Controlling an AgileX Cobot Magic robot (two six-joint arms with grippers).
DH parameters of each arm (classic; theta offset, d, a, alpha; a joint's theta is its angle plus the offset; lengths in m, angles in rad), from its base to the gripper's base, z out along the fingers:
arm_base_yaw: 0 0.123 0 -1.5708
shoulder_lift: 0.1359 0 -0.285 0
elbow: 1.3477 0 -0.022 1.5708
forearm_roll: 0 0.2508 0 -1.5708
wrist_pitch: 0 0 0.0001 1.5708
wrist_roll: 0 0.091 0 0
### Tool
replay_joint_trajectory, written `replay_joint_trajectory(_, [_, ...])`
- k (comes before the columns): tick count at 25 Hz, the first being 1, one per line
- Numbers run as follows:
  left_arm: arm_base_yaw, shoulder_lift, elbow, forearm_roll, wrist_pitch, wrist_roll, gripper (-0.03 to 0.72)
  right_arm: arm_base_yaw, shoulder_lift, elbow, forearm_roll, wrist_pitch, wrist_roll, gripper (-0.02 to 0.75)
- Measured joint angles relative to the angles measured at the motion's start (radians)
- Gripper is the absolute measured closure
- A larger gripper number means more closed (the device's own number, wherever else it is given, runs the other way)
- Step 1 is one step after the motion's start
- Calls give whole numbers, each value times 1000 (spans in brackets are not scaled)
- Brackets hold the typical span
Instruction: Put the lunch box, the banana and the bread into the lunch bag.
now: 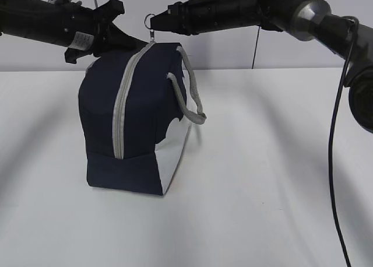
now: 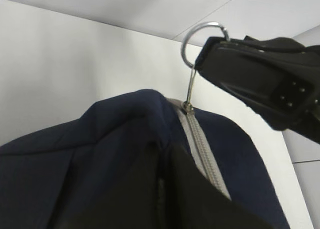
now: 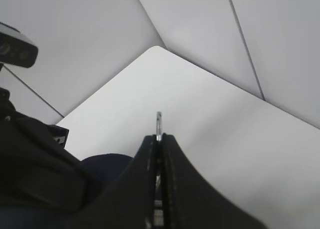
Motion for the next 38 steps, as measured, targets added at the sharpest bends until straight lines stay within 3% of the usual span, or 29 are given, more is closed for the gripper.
replay_joint_trajectory(11, [0,-58,0,10,49,101,674,-14,0,0,0,83,104,754])
replay_joint_trajectory(38, [1,-63,0,-9,216,293,674,-34,127,-6,30,95,201,754])
